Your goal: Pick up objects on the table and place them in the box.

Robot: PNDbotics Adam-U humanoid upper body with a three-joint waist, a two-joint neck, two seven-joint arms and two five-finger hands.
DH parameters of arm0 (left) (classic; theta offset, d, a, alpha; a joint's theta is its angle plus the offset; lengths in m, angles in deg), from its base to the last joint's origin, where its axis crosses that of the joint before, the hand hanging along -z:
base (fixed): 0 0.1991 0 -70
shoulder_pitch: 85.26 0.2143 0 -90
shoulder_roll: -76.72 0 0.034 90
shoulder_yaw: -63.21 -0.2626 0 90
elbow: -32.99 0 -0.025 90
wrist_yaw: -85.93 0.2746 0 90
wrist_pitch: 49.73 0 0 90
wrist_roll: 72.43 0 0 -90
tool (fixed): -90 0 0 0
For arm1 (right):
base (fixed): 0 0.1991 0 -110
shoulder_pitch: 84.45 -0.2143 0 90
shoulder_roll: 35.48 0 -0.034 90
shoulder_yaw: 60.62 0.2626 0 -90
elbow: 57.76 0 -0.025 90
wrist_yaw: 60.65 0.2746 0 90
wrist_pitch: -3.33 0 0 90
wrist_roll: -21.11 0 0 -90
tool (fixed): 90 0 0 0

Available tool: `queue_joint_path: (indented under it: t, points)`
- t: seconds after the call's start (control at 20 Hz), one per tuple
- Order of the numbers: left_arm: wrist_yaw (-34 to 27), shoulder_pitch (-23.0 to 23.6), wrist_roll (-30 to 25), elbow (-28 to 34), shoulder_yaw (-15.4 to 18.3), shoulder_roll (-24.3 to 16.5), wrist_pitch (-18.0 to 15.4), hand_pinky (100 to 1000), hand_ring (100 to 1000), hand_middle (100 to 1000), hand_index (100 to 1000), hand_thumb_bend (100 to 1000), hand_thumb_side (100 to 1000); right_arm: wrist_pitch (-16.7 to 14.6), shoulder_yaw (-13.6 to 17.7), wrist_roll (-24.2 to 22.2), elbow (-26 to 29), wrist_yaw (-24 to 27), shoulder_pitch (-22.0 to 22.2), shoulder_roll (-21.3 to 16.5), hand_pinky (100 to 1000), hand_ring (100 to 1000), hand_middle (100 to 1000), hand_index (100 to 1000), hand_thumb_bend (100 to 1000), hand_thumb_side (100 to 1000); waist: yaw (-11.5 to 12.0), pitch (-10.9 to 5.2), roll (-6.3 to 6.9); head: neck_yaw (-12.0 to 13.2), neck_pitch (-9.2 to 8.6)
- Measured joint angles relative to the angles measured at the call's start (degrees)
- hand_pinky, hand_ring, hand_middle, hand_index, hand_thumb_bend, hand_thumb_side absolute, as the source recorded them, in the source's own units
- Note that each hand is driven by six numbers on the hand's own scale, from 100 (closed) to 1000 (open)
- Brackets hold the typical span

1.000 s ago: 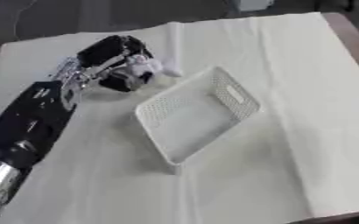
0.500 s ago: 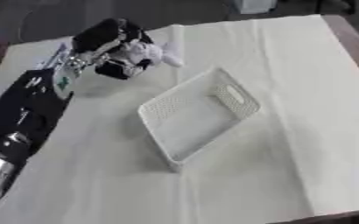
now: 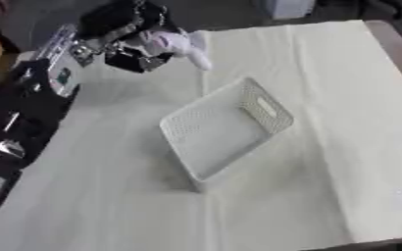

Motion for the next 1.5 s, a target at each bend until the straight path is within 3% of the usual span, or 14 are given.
queue_joint_path:
  t: [0.2,0.25,0.3,0.35,0.7,1.05,1.5]
  points:
    - [-5.54,0.05,-2.93,3.5,-2.6,0.0,-0.11,100,100,100,176,100,120,0.06,-0.27,-0.09,0.0,-0.14,0.0,0.01,330,405,624,747,100,827,-0.05,-0.06,0.0,0.0,0.0]
    - [-6.97,0.08,-3.8,4.2,-3.14,0.0,-0.11,100,100,100,179,100,180,0.06,-0.28,-0.09,0.0,-0.19,0.0,0.01,330,405,623,746,100,826,-0.09,-0.07,0.0,0.0,0.0]
    - [-8.53,0.14,-4.69,4.84,-3.64,0.0,-0.11,100,100,100,178,100,163,0.03,-0.28,-0.13,0.0,-0.25,0.0,0.01,330,405,623,746,100,826,-0.16,-0.08,0.0,0.0,0.01]
    - [-10.02,0.19,-5.64,5.38,-4.15,0.0,-0.12,100,100,100,182,100,256,-0.02,-0.28,-0.18,0.0,-0.32,0.0,0.01,330,405,623,746,100,826,-0.23,-0.1,0.0,0.0,0.01]
    - [-22.16,-0.3,-14.13,7.92,-7.26,0.1,0.1,100,100,100,191,100,414,-0.15,-0.31,-0.33,0.01,-0.58,0.0,0.04,331,405,623,746,100,825,-0.9,-0.3,0.32,0.0,0.01]
    - [-32.94,-0.58,-19.53,9.64,-8.55,0.13,4.72,100,100,100,196,100,503,-0.16,-0.31,-0.32,0.02,-0.58,-0.01,0.04,331,406,622,746,100,824,-1.36,-0.3,0.47,0.0,0.02]
    - [-41.33,-0.6,-24.02,9.83,-8.81,0.13,9.19,100,100,100,204,100,573,-0.18,-0.31,-0.29,0.03,-0.54,-0.02,0.04,331,405,621,746,100,823,-1.78,-0.3,0.71,0.0,0.06]
